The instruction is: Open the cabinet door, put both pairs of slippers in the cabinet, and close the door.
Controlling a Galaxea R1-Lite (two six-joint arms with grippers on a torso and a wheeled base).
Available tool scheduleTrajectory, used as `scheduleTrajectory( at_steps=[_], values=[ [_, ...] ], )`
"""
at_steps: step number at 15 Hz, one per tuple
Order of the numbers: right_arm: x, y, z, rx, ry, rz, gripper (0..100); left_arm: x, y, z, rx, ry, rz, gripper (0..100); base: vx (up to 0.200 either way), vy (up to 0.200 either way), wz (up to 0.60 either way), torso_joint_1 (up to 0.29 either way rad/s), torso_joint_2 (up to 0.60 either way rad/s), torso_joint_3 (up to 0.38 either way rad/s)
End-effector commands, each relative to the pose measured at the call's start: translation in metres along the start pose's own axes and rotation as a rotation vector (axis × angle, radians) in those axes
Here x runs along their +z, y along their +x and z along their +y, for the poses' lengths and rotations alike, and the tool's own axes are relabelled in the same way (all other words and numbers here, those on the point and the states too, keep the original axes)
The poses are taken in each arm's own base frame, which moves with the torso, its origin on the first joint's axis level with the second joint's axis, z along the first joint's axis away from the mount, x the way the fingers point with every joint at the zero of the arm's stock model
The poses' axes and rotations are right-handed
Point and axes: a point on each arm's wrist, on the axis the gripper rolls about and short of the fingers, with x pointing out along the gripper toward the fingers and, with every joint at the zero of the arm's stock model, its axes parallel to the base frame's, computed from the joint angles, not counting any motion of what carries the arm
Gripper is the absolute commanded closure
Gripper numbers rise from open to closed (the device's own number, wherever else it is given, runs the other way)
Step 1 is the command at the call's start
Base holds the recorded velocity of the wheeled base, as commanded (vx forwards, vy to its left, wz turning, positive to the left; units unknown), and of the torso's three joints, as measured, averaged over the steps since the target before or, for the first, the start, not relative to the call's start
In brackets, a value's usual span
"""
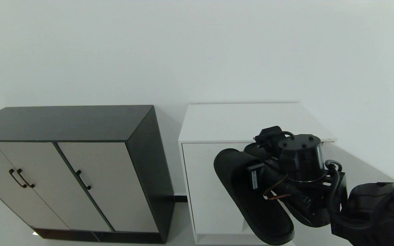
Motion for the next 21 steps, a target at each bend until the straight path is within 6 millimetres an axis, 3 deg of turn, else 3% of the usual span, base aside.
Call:
scheduleTrajectory(
  at_steps=[1,6,21],
  values=[
    [-0.0034,0.0029,0.0022,-0.001,-0.006,0.008,100,0.0,0.0001,0.0,-0.001,0.0,0.001,100,0.0,0.0,0.0,0.0,0.0,0.0],
    [-0.0059,0.0023,0.0038,0.005,-0.007,-0.003,100,0.0,0.0001,0.0,-0.001,0.0,0.001,100,0.0,0.0,0.0,0.0,0.0,0.0],
    [-0.0071,-0.0002,0.0023,0.004,-0.002,-0.007,100,0.0,0.0001,0.0,-0.001,0.0,0.001,100,0.0,-0.2,0.0,0.004,0.0,0.002]
  ],
)
